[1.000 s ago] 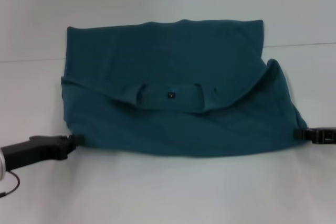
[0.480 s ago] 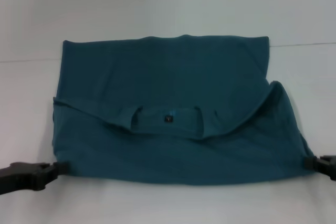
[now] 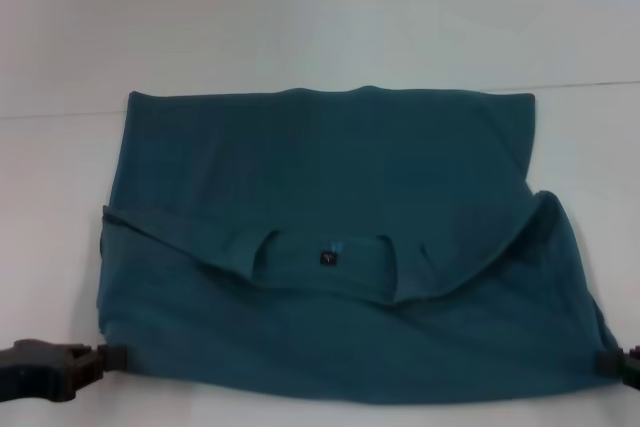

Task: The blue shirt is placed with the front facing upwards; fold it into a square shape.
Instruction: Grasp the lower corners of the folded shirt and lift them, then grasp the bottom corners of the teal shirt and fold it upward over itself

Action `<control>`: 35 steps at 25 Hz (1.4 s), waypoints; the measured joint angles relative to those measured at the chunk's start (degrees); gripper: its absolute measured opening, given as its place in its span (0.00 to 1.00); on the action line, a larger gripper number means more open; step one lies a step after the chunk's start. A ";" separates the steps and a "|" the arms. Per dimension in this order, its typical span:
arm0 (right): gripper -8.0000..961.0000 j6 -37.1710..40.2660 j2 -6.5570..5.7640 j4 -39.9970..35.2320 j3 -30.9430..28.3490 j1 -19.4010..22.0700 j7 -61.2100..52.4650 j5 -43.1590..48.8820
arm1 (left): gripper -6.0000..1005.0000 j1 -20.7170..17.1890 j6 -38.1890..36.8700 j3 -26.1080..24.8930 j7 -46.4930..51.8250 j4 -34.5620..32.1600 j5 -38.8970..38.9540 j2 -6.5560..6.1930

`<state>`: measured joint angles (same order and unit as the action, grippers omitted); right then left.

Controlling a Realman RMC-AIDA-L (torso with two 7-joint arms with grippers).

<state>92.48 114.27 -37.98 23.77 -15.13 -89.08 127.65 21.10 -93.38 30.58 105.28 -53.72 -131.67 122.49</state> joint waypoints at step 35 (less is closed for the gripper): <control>0.04 9.85 -0.59 -2.36 -3.30 7.36 3.94 0.23 | 0.05 -3.86 -13.50 -4.80 -2.64 -3.81 -5.14 -0.30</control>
<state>102.33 113.68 -40.34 20.48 -7.77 -85.14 127.88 17.23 -106.88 25.78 102.64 -57.53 -136.81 122.19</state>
